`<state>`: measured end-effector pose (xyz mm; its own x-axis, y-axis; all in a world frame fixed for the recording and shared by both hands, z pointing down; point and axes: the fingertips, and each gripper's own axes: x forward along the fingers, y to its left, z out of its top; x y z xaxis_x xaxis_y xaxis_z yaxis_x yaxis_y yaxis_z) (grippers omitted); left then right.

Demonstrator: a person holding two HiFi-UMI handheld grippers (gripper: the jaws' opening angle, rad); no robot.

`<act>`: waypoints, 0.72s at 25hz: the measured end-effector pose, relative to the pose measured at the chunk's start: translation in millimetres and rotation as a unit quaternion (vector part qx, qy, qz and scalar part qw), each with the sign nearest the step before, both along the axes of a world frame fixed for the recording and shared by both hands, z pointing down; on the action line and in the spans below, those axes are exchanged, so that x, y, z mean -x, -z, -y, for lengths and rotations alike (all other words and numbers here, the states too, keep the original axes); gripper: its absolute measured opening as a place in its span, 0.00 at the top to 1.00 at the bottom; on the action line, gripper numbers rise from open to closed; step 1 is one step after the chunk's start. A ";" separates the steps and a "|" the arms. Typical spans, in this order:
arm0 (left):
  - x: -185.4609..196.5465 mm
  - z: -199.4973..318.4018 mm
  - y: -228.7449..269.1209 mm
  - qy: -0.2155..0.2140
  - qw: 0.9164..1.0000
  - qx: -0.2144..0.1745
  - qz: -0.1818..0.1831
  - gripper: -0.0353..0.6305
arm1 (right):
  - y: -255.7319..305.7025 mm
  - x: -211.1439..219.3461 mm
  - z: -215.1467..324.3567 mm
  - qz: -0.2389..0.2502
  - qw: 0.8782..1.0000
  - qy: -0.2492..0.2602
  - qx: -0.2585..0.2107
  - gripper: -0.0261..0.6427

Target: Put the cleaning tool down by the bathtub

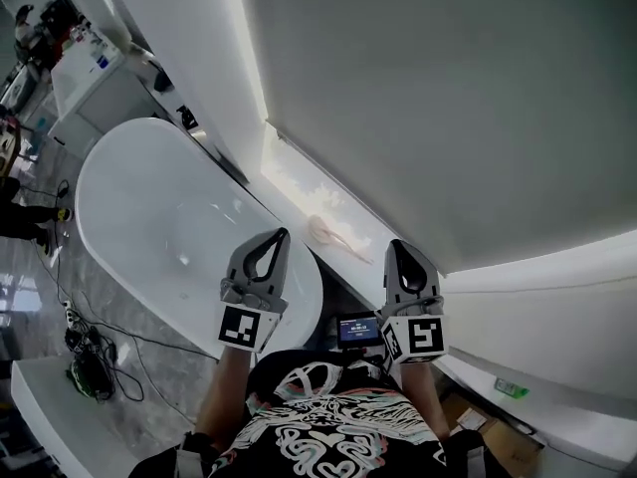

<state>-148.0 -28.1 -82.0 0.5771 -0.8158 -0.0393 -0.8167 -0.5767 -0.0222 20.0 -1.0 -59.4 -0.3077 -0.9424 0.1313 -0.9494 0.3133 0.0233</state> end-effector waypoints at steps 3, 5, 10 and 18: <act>1.6 -4.3 7.2 0.001 1.000 -0.002 0.000 0.92 | 12.3 2.1 -3.7 0.004 1.000 0.000 -0.003 0.92; 2.6 -4.5 10.6 0.003 1.000 -0.005 0.001 0.92 | 18.9 1.9 -4.3 0.013 1.000 -0.003 -0.006 0.92; 7.9 -3.5 7.4 0.003 1.000 0.008 -0.003 0.92 | 18.8 7.3 -6.4 0.006 1.000 0.009 -0.007 0.92; 17.6 -1.3 4.0 0.010 1.000 0.011 0.004 0.92 | 16.1 13.1 -4.8 0.004 1.000 0.010 -0.002 0.92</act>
<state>-165.6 -26.8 -86.1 0.5610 -0.8276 -0.0173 -0.8278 -0.5608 -0.0169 7.0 3.8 -75.6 -0.3273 -0.9365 0.1260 -0.9431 0.3320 0.0176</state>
